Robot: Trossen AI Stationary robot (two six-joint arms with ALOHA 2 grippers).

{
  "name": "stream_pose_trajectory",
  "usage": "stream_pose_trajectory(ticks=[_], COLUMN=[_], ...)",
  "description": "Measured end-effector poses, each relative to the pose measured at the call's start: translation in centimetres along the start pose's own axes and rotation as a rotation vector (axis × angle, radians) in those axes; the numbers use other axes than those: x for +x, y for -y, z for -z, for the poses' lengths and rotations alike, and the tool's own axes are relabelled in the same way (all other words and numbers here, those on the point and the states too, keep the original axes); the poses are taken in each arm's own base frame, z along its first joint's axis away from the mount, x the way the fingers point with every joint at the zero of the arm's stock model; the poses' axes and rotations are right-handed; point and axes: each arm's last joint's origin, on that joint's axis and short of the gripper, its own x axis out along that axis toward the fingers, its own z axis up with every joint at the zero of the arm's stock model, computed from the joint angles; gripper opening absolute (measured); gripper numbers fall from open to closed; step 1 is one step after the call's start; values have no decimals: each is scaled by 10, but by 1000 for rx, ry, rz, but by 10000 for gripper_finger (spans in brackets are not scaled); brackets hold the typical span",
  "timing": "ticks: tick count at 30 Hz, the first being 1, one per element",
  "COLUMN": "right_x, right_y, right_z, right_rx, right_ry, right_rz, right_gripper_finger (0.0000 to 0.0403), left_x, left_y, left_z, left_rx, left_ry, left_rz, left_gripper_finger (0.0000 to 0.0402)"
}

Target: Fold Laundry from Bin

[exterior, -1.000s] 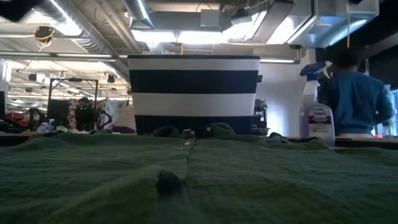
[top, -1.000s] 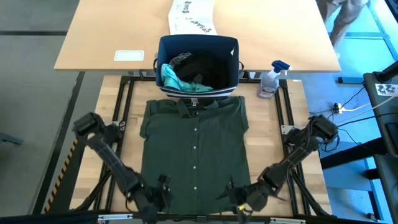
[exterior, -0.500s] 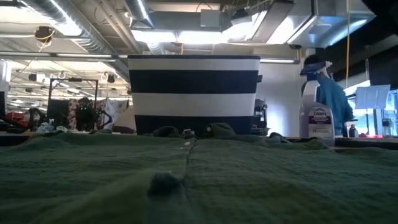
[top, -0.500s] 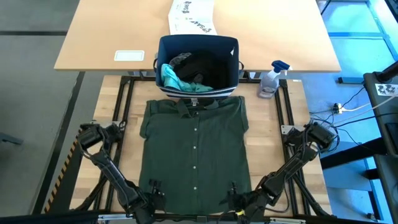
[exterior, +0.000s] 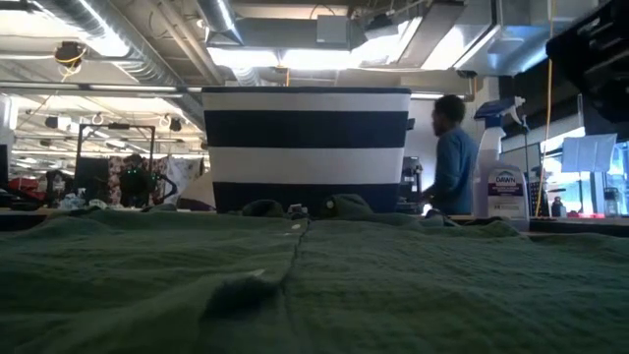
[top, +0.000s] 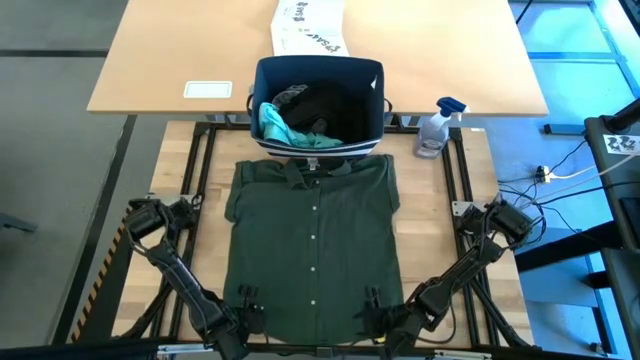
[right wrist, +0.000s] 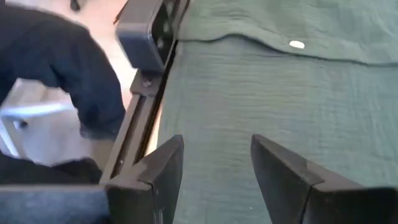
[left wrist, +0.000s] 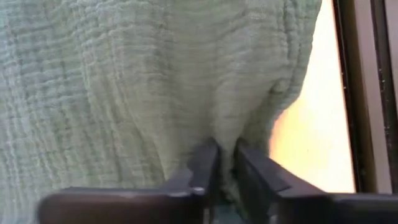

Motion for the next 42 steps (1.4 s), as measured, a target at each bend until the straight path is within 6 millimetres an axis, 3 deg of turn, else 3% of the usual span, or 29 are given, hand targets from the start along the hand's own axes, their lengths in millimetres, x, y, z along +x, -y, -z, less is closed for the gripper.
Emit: stream_pose_trajectory(ticks=[3, 19, 25, 34, 42], right_x=[0, 5, 15, 15, 1], right_y=[0, 8, 7, 12, 8], right_z=[2, 27, 36, 40, 26], right_rx=[-21, -27, -36, -65, -94], right_ry=[-35, -254, -295, -306, -269], right_rz=[-26, 32, 27, 115, 170], right_gripper_finger=[188, 181, 134, 11, 5], left_x=[0, 2, 2, 3, -2], left_y=[0, -2, -3, -3, -3], left_z=[0, -1, -1, -2, -2], left_rx=[3, 32, 33, 5, -41], left_ry=[18, 67, 82, 88, 69], left_rz=[-20, -78, -95, -99, -71], left_gripper_finger=[7, 3, 3, 1, 1])
